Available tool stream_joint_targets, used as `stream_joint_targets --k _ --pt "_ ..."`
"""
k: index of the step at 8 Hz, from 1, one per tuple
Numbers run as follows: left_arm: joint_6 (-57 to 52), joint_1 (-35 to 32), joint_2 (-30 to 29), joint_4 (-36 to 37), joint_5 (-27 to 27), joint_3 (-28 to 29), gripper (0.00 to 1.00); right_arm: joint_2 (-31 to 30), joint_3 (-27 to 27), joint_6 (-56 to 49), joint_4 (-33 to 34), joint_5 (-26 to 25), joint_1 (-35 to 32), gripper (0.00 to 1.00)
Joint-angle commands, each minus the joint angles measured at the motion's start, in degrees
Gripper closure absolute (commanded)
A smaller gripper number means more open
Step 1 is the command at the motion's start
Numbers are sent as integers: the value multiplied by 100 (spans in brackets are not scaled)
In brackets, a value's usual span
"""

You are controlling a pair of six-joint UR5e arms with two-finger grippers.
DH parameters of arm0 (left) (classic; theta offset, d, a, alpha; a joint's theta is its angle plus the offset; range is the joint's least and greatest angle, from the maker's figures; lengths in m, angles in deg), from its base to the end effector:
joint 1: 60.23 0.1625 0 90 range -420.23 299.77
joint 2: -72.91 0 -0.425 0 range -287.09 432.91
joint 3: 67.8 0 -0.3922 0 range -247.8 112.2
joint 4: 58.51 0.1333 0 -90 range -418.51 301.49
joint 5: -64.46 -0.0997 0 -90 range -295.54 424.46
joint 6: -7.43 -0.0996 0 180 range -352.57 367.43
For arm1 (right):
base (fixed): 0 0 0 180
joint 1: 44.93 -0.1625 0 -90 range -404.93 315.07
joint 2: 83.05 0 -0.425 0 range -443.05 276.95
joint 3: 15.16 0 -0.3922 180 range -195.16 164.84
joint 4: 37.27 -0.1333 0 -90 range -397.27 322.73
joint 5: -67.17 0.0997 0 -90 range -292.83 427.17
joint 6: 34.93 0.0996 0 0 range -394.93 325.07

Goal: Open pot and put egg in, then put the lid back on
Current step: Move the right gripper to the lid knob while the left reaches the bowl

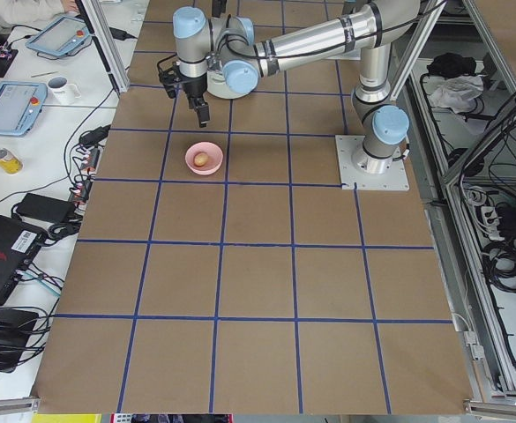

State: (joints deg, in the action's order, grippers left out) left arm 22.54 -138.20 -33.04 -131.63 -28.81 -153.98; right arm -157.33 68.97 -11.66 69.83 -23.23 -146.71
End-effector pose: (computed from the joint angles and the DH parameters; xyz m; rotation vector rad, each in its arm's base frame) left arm 0.0019 -0.6211 0.3979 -0.7272 2.9971 -0.1302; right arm 0.2550 -0.5731 0.4183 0.3114 3.0886 -0.1908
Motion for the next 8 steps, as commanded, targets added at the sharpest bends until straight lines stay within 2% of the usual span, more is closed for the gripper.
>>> stream_joint_targets --k 1,2,4,7,8 --pt "1199 203 -749 517 11 -13 0 378 -2 458 56 206 -333 4" --pt "1544 203 -882 674 28 -109 0 423 -2 398 74 198 -438 4" --pt "1512 203 -1015 781 11 -618 0 537 33 380 83 207 -448 3" --pt "1521 203 -1181 825 29 -664 0 564 112 318 -5 207 -457 3" --pt "1521 203 -1278 1278 20 -664 0 564 156 327 -5 207 -457 5"
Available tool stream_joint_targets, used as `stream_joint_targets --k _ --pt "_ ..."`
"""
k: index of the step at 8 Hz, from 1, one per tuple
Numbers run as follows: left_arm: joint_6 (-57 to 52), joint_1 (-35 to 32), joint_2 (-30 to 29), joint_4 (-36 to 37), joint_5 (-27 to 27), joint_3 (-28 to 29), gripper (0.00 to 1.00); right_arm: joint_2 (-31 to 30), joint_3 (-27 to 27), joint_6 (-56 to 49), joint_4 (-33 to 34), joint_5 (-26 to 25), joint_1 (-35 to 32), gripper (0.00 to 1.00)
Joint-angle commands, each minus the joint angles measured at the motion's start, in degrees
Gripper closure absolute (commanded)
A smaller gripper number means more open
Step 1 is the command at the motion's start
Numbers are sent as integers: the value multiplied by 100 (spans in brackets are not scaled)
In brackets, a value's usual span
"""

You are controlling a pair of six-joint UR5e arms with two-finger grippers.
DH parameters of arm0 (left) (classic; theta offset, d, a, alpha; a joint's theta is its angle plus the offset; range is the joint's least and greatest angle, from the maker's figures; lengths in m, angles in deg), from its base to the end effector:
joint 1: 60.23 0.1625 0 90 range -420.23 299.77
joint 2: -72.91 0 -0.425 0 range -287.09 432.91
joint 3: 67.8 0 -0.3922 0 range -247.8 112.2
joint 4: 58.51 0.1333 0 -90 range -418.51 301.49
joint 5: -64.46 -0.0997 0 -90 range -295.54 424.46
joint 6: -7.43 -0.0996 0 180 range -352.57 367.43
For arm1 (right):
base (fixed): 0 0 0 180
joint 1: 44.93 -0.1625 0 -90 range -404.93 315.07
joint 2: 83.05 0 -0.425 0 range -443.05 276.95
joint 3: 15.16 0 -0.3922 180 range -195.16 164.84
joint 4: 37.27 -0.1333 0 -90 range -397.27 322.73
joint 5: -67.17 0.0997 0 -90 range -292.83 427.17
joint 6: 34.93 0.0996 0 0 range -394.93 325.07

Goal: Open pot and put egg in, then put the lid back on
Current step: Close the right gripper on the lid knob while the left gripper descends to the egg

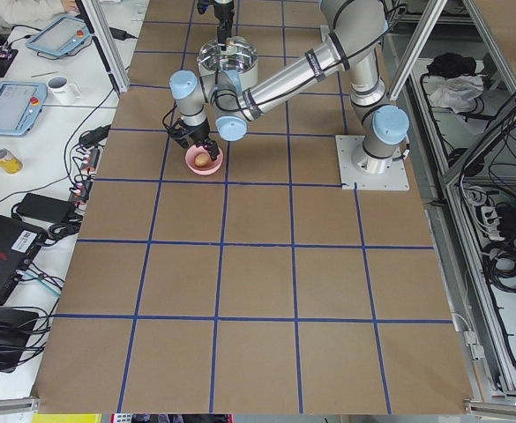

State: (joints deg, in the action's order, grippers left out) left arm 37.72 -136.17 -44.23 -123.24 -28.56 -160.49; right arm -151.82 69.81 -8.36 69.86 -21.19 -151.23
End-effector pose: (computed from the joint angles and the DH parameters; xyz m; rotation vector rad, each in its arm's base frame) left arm 0.0278 -0.6380 0.2385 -1.1581 2.8499 0.1098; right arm 0.3080 -0.5682 0.3513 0.2779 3.0966 -0.0072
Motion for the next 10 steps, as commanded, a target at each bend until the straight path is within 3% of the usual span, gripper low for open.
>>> stream_joint_targets --k 1,2,3,6,8,10 --pt "3 0 -220 575 3 -12 0 12 72 -3 1 3 -5 18" --pt "3 0 -238 576 47 -12 6 21 72 -3 -8 3 3 39" --pt "3 0 -256 576 65 -21 6 12 72 -72 -8 12 3 59" --pt "12 0 -274 558 65 -65 6 4 63 -134 -8 143 3 98" --pt "12 0 -422 558 65 -65 6 -49 -7 -309 -8 144 3 100" --pt "20 0 -432 558 65 -65 6 -320 -86 -1186 18 -22 91 100"
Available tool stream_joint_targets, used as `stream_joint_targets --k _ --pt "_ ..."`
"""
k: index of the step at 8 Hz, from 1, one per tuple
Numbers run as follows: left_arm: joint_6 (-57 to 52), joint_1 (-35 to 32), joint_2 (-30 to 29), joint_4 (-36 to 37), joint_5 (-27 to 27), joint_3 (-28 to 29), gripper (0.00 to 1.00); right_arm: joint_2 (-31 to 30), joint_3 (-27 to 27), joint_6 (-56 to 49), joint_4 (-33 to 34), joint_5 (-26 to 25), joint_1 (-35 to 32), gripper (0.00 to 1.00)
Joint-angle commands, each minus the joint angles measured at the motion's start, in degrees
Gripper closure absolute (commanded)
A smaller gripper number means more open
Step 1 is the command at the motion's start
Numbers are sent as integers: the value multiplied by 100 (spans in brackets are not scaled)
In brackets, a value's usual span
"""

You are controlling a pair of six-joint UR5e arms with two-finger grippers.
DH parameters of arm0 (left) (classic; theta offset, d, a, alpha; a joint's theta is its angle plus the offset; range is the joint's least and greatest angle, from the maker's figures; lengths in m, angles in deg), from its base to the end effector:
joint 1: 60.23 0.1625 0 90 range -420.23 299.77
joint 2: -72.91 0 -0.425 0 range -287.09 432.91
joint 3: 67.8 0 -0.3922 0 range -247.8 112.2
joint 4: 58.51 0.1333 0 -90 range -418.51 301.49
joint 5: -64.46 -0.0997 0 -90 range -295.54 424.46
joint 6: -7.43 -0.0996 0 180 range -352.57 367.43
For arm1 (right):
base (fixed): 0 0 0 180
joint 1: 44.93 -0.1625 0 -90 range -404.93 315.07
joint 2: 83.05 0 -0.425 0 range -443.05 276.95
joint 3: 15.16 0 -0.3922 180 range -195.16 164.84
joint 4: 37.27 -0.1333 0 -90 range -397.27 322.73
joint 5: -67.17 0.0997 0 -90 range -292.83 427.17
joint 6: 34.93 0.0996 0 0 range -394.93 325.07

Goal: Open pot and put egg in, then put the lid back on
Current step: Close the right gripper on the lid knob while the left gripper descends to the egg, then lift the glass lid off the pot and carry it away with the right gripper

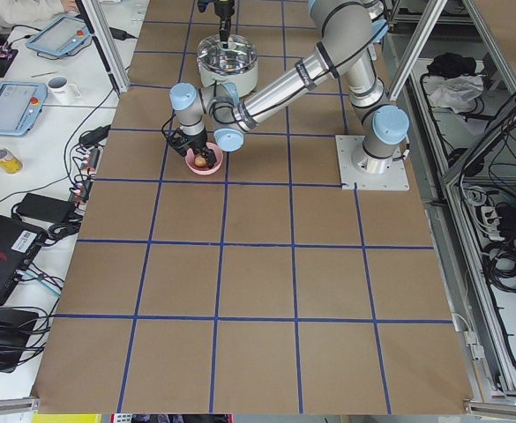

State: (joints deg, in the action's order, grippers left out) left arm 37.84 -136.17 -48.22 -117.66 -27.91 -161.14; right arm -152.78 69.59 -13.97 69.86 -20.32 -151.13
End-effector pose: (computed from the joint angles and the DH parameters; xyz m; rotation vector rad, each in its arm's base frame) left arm 0.0293 -0.6486 0.1987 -1.1676 2.8614 0.0876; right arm 0.3078 -0.5659 0.3638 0.1270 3.0856 -0.0323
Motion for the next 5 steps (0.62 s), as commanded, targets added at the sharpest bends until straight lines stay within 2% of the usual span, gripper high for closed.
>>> stream_joint_targets --k 1,2,5 --pt "8 0 -42 0 9 0 6 -321 -64 -976 10 -337 151 100" --pt "17 0 -51 0 9 0 6 -392 -64 -1510 1 -487 360 100" --pt "8 0 -173 26 0 0 8 -541 -64 -2689 -244 -410 1221 100"
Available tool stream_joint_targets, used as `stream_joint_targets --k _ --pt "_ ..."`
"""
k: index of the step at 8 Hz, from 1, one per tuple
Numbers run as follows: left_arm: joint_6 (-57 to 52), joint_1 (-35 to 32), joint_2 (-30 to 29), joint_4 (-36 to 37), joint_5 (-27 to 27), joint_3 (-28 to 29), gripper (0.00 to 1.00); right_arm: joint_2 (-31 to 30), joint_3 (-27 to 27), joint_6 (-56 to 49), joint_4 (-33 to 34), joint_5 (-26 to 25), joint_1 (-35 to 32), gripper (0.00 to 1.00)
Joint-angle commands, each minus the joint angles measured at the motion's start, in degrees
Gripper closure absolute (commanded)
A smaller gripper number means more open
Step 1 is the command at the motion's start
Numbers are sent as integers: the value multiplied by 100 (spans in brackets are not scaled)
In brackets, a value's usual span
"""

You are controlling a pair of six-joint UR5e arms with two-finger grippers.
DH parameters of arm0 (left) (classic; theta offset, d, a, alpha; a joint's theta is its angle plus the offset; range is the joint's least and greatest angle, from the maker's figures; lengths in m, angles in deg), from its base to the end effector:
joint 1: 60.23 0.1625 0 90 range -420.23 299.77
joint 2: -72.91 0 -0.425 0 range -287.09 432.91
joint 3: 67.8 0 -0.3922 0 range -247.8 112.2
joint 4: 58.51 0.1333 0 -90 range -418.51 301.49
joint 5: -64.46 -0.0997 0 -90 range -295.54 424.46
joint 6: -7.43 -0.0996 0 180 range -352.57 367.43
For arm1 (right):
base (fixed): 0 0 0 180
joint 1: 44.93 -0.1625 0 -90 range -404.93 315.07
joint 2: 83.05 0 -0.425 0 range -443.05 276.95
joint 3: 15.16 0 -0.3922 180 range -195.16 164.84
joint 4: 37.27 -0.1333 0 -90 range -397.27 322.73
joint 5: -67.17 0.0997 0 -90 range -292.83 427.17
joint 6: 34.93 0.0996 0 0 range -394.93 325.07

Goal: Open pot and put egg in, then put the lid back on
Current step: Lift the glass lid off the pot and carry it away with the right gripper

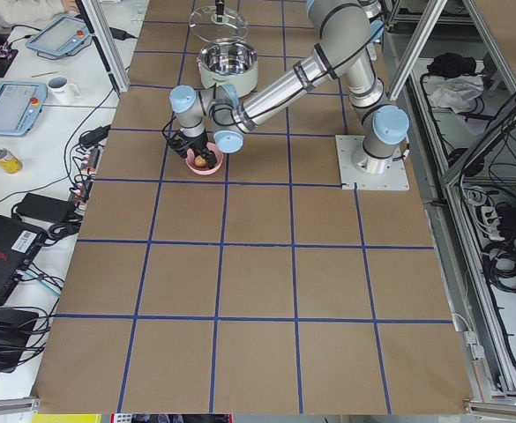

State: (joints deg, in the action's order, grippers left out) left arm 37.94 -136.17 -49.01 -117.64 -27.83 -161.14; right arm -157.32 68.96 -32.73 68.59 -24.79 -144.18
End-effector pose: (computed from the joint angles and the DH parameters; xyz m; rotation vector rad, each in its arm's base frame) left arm 0.0292 -0.6491 0.1900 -1.1693 2.8594 0.1084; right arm 0.2265 -0.5824 0.4159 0.1886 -3.1078 0.1679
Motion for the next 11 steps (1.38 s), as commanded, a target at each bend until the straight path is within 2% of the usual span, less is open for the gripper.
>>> stream_joint_targets --k 1,2,4,6,10,11 --pt "-1 0 -95 34 -8 0 11 -114 -1 -1235 -179 38 825 100" --pt "-1 0 -95 25 1 9 30 -123 -1 -1588 -388 38 1097 100" --pt "25 0 -95 7 18 26 61 -123 8 -2344 -547 46 1546 100" --pt "-19 0 -60 7 203 62 100 -185 8 -3054 -750 -224 1680 100" --pt "-10 0 63 -247 150 79 100 -202 -27 -3252 -935 -138 1768 100" --pt "-10 0 255 -369 115 88 100 -333 -27 -3261 -935 -138 1777 100"
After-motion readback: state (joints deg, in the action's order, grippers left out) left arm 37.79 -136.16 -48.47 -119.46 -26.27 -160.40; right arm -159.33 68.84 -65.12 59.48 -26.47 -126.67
